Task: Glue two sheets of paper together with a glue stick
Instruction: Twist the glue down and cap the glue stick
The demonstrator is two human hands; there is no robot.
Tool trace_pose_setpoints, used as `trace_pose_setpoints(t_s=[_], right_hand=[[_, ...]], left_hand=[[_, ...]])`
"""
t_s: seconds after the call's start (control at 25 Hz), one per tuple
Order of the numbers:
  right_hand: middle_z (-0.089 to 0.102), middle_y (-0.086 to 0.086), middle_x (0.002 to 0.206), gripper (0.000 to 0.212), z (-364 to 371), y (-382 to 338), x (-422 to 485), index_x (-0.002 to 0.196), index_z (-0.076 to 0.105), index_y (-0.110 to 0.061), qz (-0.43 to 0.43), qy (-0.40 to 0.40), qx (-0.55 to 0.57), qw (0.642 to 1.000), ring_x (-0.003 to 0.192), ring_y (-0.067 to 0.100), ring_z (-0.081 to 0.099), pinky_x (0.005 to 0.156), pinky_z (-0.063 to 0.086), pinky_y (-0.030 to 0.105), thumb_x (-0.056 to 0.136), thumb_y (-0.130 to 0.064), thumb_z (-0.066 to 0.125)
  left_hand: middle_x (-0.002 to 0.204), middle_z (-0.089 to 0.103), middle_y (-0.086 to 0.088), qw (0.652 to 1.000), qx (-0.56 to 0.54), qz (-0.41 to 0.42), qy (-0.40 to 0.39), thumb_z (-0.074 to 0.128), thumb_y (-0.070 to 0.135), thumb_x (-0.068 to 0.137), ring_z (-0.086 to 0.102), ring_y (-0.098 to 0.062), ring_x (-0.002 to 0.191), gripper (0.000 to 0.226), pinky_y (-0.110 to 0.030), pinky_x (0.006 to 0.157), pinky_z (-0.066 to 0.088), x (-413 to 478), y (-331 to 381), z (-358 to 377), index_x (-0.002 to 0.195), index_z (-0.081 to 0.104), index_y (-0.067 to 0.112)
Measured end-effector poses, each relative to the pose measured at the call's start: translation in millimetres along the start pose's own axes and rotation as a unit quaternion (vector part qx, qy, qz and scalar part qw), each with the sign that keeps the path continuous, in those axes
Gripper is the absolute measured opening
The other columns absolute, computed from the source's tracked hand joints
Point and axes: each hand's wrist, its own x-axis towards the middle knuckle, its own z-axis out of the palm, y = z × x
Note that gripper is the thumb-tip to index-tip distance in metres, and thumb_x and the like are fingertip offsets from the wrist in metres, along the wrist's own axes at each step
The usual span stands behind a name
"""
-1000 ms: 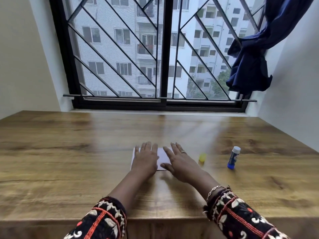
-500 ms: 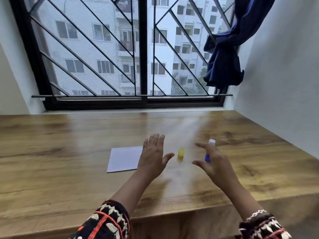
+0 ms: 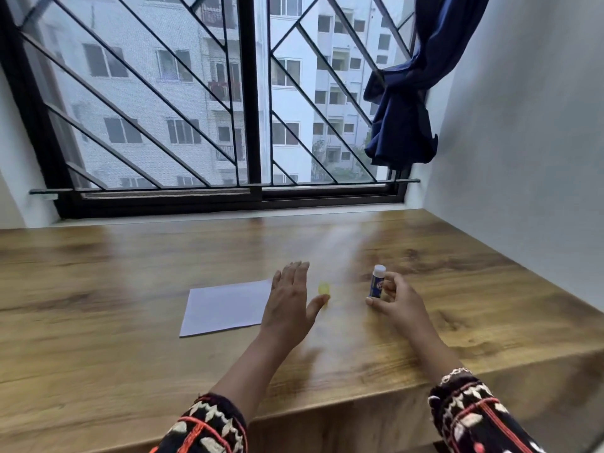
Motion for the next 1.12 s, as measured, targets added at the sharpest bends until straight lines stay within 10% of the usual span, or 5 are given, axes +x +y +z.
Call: trace_pose_setpoints(t_s=[0.2,0.56,0.76,1.12], right_hand=[[0.065,0.017,0.102,0.025,6.5,-5.0,3.2,0.100,0.057,-0.001,-0.026,0.024,-0.074,0.997,0.090,0.025,0.055,0.061,0.025,0.023,0.077,-0.008,0.066],[0.062,0.008,0.084,0.013,45.2,-44.8,-17.0,0.094,0.058,-0.008,-0.112,-0.113,0.077,0.984,0.080,0.029,0.064,0.080,0.055,0.050,0.083,-0.002,0.055],[0.064,0.010,0.078,0.025,67.6,-60.1,-28.6,0.089,0.060,-0.009,-0.121,-0.167,0.169,0.964,0.075,0.021,0.063,0.081,0.057,0.040,0.079,0.011,0.047],[0.058,0.010,0.075,0.024,80.3,-71.2,-32.7,0.077,0.065,-0.009,-0.135,-0.213,0.185,0.950,0.074,0.016,0.055,0.069,0.049,0.022,0.074,0.014,0.058]], left_hand=[[0.151,0.029,-0.004,0.999,-0.033,-0.015,0.013,0.046,0.037,0.093,0.019,-0.018,0.143,0.062,-0.029,0.119,0.006,-3.2,2.5,0.5,0.144,0.022,0.010],[0.131,0.057,0.000,0.960,-0.277,-0.043,0.026,0.060,0.030,0.088,0.051,-0.010,0.121,0.047,-0.019,0.100,0.039,-4.3,15.6,-15.3,0.130,0.049,0.012],[0.080,0.069,-0.008,0.911,-0.402,-0.075,0.059,0.059,0.007,0.085,0.064,-0.016,0.074,0.014,-0.029,0.070,0.051,-4.4,4.0,-30.9,0.097,0.066,0.004],[0.089,0.071,-0.021,0.891,-0.440,-0.090,0.071,0.063,0.001,0.082,0.066,-0.028,0.080,0.012,-0.038,0.076,0.052,-9.5,-12.2,-47.4,0.090,0.068,0.008]])
